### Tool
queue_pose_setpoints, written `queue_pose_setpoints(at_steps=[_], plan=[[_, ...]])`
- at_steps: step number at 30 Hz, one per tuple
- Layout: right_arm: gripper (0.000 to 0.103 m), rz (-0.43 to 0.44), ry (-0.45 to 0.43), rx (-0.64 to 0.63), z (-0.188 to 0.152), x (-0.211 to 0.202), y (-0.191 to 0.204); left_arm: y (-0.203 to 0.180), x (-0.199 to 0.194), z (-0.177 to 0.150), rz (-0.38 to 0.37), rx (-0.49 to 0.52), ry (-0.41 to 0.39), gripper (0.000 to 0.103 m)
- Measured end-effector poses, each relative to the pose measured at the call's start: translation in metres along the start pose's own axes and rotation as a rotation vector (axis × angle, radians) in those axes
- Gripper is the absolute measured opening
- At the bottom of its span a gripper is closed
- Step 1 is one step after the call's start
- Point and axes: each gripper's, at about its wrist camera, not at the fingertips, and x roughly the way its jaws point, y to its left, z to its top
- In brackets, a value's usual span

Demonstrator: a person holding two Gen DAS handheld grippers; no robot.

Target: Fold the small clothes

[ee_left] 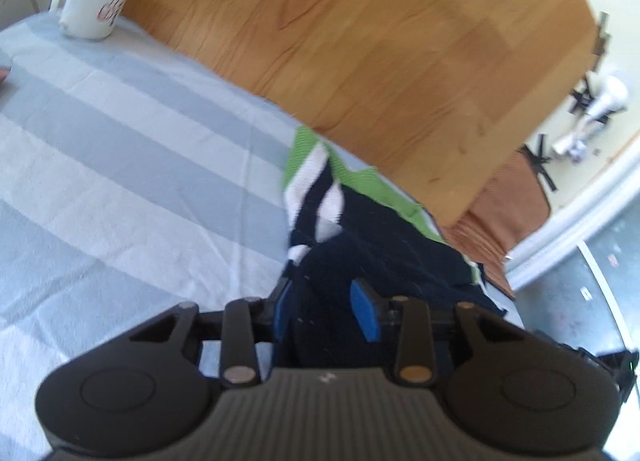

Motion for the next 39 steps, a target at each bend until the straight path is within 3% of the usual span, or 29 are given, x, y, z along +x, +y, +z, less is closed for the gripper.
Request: queue_pose_setpoints(at_steps=[3,6,9,10,11,12,13,15,21,23,25,27,29,33,35,36,37,39], plan=[[0.043,0.059,0.110,-0.033,-0.003,0.045,0.025,-0.007,0.000,0.000,0.012,0.021,-0.020,0.034],[0.042,0.105,0.182,-0.048,-0.007,0.091,0.045,-0.011,0.009,-0.005,0.090,0.033,0.006,0.035],[0.037,0.104,0.240,-0.077,-0.010,0.132,0.056,-0.014,0.015,-0.016,0.118,0.061,0.042,0.040],[0.021,0.084,0.245,-0.088,-0.009,0.140,0.056,-0.017,0.018,-0.020,0.126,0.078,0.053,0.037],[0.014,0.054,0.220,-0.116,-0.007,0.144,0.056,-0.020,0.020,-0.025,0.138,0.099,0.063,0.033],[0.009,0.009,0.187,-0.135,-0.003,0.147,0.053,-0.023,0.023,-0.029,0.150,0.122,0.070,0.007],[0.010,-0.024,0.147,-0.099,0.003,0.145,0.047,-0.025,0.026,-0.032,0.168,0.138,0.078,0.008],[0.014,-0.043,0.084,-0.024,0.011,0.132,0.034,-0.022,0.027,-0.033,0.195,0.136,0.072,0.008],[0.017,-0.099,-0.037,-0.043,0.005,0.040,0.028,-0.020,0.015,-0.036,0.181,0.134,0.060,0.012],[0.022,-0.169,-0.090,-0.036,-0.004,0.006,0.022,-0.021,0.008,-0.038,0.169,0.138,0.049,0.024],[0.037,-0.243,-0.145,-0.010,-0.018,-0.030,0.011,-0.022,-0.001,-0.041,0.171,0.145,0.029,0.040],[0.041,-0.297,-0.180,0.039,-0.034,-0.055,0.002,-0.021,-0.009,-0.044,0.165,0.142,0.024,0.043],[0.041,-0.339,-0.186,0.078,-0.050,-0.075,-0.009,-0.020,-0.011,-0.044,0.159,0.135,0.028,0.043],[0.041,-0.384,-0.163,0.119,-0.062,-0.077,-0.021,-0.023,-0.001,-0.041,0.145,0.138,0.049,0.041],[0.026,-0.340,-0.136,0.137,-0.065,-0.067,-0.023,-0.025,0.013,-0.042,0.159,0.146,0.085,0.035],[0.009,-0.327,-0.126,0.130,-0.066,-0.061,-0.019,-0.027,0.017,-0.042,0.172,0.156,0.088,0.019],[0.008,-0.344,-0.134,0.114,-0.067,-0.061,-0.014,-0.028,0.018,-0.043,0.192,0.171,0.090,0.010],[0.008,-0.352,-0.175,0.062,-0.066,-0.071,0.000,-0.028,0.011,-0.043,0.184,0.156,0.094,0.009]])
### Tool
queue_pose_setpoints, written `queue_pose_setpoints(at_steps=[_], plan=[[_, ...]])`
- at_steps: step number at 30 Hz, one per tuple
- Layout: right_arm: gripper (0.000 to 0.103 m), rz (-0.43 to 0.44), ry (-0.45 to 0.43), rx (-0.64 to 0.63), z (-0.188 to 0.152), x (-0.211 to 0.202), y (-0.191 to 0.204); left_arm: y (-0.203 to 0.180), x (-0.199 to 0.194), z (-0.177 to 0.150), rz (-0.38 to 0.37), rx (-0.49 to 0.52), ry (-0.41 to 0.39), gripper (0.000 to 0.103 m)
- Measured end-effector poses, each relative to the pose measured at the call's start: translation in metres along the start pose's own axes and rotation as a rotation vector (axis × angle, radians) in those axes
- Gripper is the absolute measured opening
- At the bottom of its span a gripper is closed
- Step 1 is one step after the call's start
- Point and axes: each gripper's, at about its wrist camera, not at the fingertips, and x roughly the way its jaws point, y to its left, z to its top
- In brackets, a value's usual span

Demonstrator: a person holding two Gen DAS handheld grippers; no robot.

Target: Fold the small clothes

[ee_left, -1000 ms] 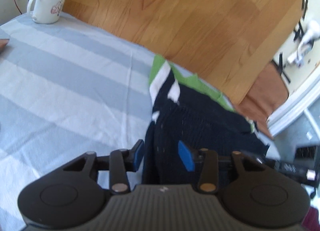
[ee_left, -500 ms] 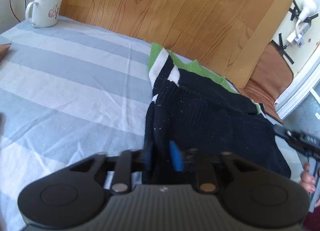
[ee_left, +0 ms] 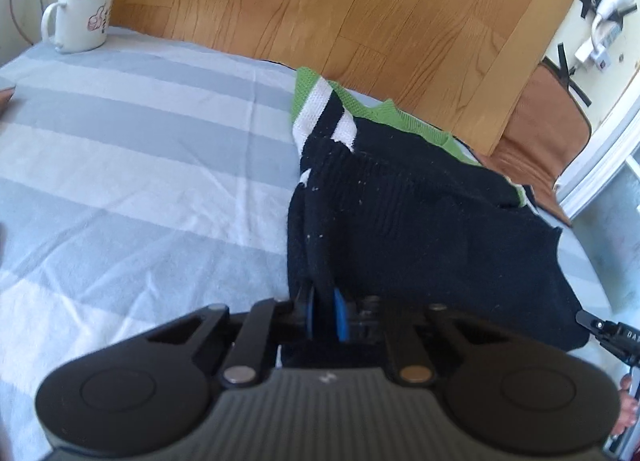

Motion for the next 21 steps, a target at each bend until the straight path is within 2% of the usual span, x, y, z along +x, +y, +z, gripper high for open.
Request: queue_pose_setpoints(at_steps=[2,5,9,12,14,15,18,21], plan=[[0.008,0.015,-0.022,-0.019,0.002,-0.015,0.003,0.002,-0.016,-0.003,-0.009,0.008,-0.012,0.007],[0.008,0.012,0.007,-0.045,-0.008,-0.031,0.004,0.009,-0.032,-0.012,-0.031,-0.012,0.017,0.007],[0.008,-0.032,0.073,0.003,-0.029,-0.021,-0.007,0.011,-0.024,-0.022,0.006,-0.004,0.045,0.011],[0.015,0.001,0.031,0.079,-0.027,-0.024,-0.015,0.017,-0.025,-0.023,-0.022,-0.045,0.042,0.012],[0.026,0.013,-0.008,0.087,-0.020,-0.034,-0.018,0.019,-0.037,-0.023,0.005,-0.045,0.014,0.035],[0.032,0.008,-0.021,0.084,-0.017,-0.038,-0.018,0.021,-0.044,-0.024,0.024,-0.044,-0.013,0.052],[0.032,-0.007,-0.035,0.072,-0.008,-0.041,-0.018,0.030,-0.054,-0.023,0.018,-0.068,-0.035,0.053],[0.032,-0.009,-0.058,0.018,0.014,-0.037,-0.011,0.026,-0.058,-0.008,0.071,-0.026,-0.061,0.050]])
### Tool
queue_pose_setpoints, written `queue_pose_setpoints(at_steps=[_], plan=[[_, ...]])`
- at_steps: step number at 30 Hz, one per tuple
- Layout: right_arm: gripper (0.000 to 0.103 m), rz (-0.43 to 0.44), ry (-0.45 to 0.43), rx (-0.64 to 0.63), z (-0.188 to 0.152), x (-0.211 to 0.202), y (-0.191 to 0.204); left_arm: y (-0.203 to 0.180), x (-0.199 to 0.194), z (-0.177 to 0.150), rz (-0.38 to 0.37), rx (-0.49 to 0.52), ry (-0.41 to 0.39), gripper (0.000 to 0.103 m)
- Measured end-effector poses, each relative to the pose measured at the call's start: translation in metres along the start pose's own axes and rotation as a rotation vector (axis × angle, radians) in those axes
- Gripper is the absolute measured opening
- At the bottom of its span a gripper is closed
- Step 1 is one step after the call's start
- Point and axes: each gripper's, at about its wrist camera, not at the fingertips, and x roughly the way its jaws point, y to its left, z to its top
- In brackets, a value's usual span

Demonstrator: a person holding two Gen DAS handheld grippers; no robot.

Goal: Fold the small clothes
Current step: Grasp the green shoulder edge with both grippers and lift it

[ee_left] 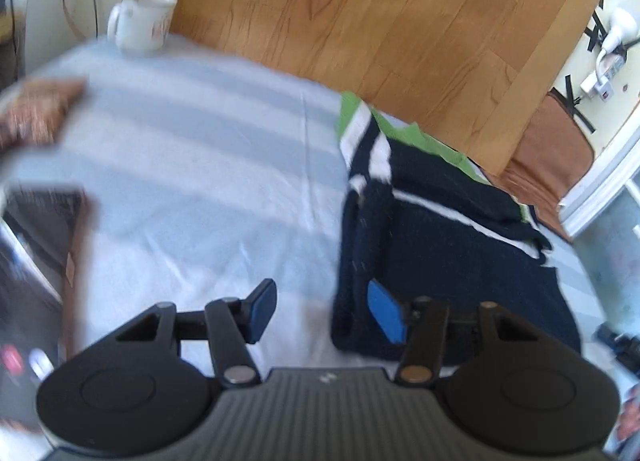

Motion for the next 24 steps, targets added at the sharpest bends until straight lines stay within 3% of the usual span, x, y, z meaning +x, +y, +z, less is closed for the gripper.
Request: queue_pose_setpoints(at_steps=[3,7,11,14,16,20,21,23,24], plan=[[0.032,0.038,-0.012,-0.077,0.033,0.016,0.019,-0.014,-0.001,0.032,0.027,0.064,-0.055,0.050],[0.034,0.129,0.059,-0.196,0.080,0.071,0.062,-0.063,0.029,0.089,0.010,0.196,-0.068,0.050],[0.042,0.163,0.187,-0.240,0.122,0.165,0.097,-0.134,0.100,0.141,0.000,0.343,-0.035,0.052],[0.051,0.157,0.272,-0.244,0.138,0.233,0.110,-0.177,0.168,0.164,0.054,0.439,-0.012,0.053],[0.059,0.153,0.326,-0.254,0.143,0.275,0.113,-0.192,0.211,0.172,0.095,0.467,0.002,0.054],[0.060,0.113,0.399,-0.275,0.140,0.338,0.109,-0.196,0.280,0.182,0.120,0.451,0.077,0.053],[0.061,0.106,0.413,-0.274,0.138,0.350,0.106,-0.194,0.293,0.181,0.130,0.445,0.090,0.048],[0.060,0.098,0.447,-0.264,0.133,0.370,0.101,-0.190,0.312,0.181,0.112,0.416,0.134,0.024],[0.054,0.094,0.463,-0.263,0.130,0.377,0.099,-0.188,0.314,0.180,0.114,0.410,0.131,0.021]])
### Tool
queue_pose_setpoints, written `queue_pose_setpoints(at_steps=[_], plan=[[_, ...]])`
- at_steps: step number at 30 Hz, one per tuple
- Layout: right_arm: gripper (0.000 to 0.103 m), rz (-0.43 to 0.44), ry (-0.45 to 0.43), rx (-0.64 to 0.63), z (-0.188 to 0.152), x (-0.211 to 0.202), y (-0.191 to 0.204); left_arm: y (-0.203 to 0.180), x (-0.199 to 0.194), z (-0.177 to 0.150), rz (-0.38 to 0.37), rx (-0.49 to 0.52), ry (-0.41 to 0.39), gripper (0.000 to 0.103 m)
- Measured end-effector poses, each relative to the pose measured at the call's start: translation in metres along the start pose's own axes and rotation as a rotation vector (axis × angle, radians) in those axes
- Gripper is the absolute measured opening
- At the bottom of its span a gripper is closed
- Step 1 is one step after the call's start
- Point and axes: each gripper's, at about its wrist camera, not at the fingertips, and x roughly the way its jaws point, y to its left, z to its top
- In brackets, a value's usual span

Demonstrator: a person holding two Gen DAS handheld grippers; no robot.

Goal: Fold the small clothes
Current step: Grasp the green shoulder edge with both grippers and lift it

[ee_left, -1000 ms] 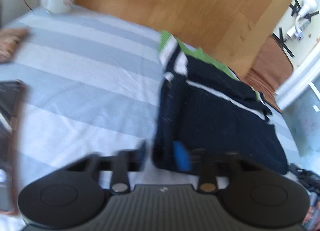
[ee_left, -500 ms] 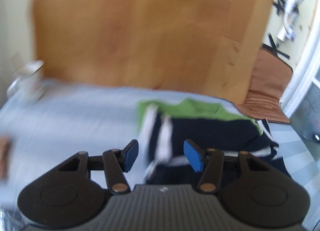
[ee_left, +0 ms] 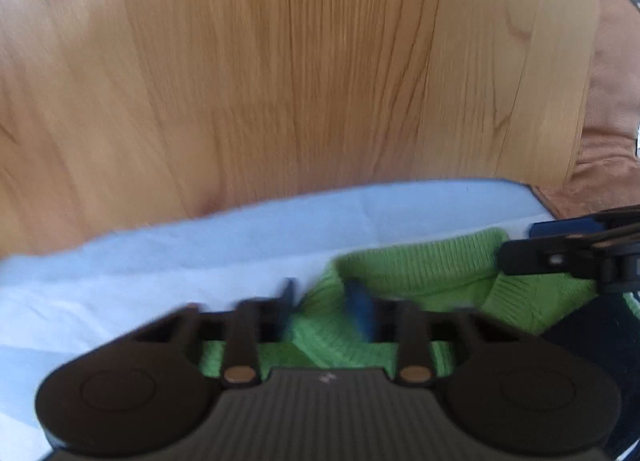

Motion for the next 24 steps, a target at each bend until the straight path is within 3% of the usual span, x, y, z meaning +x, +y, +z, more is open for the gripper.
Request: queue_pose_setpoints(at_steps=[1,3,7,13,19,24], plan=[[0.023,-0.004,0.014,-0.009,-0.001,0.005,0.000,-0.002,-0.001,-0.001,0.010,0.013,-0.018,0.016],[0.015,-0.021,0.003,-0.045,-0.004,0.002,0.004,-0.007,-0.007,-0.005,0.029,0.031,-0.035,0.012],[0.014,-0.015,-0.078,-0.070,-0.015,-0.042,0.020,-0.005,-0.046,-0.010,0.016,0.002,-0.094,0.012],[0.013,-0.005,-0.202,-0.142,-0.058,-0.149,0.066,-0.022,-0.151,-0.045,-0.005,0.036,-0.251,0.012],[0.013,-0.023,-0.315,-0.267,-0.166,-0.240,0.116,-0.030,-0.256,-0.149,-0.058,0.047,-0.395,0.012],[0.013,-0.101,-0.377,-0.353,-0.280,-0.257,0.142,-0.040,-0.290,-0.256,-0.081,0.050,-0.433,0.012]])
